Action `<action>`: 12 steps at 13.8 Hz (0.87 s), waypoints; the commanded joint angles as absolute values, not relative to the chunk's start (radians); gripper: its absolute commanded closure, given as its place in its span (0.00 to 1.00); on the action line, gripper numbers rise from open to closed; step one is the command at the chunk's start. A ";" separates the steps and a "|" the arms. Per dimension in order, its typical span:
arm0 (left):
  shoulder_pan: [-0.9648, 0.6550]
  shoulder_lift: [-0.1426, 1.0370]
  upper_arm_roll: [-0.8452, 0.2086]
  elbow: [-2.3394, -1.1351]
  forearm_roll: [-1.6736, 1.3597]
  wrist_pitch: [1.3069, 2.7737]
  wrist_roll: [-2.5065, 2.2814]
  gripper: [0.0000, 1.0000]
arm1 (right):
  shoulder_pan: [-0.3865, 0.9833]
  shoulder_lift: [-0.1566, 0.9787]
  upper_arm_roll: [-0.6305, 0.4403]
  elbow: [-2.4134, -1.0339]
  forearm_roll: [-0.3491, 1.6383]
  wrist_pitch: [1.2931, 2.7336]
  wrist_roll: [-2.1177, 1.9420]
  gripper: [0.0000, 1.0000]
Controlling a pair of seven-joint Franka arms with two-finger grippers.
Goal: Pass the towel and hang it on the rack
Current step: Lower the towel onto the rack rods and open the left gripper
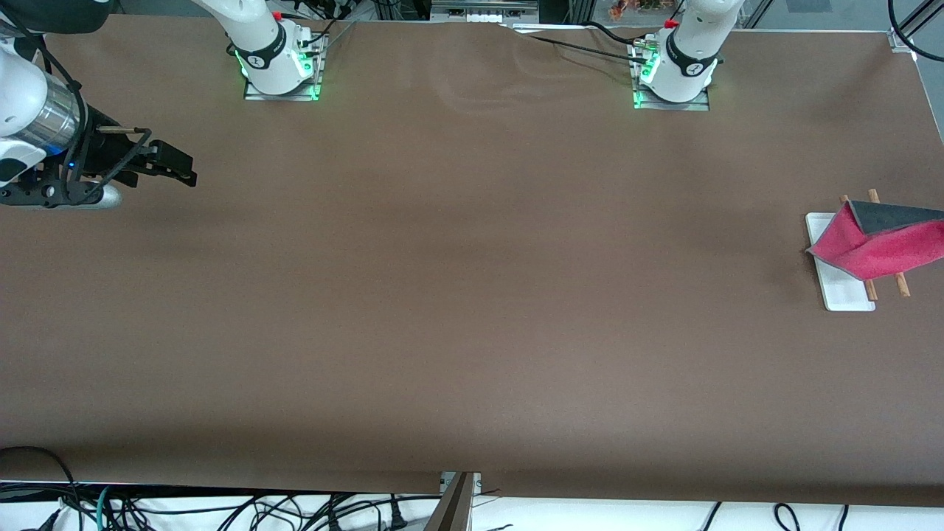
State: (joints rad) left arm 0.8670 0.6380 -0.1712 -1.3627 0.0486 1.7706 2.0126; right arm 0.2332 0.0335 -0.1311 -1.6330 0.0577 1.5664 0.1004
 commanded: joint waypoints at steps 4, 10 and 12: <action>0.853 0.661 -0.186 -1.333 0.086 1.776 1.999 1.00 | 0.091 0.026 0.017 -1.651 0.019 1.582 0.072 0.01; 0.813 0.652 -0.186 -1.333 0.086 1.767 1.993 0.00 | 0.084 0.038 0.035 -1.632 0.003 1.591 0.080 0.01; 0.813 0.652 -0.187 -1.333 0.086 1.766 1.985 0.00 | 0.093 0.067 0.038 -1.591 -0.011 1.585 0.081 0.01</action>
State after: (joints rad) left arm 0.8146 0.6529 -0.1843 -1.3521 0.0487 1.7848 2.0014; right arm 0.1040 0.0408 0.0178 -1.6329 0.0169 1.5881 0.0919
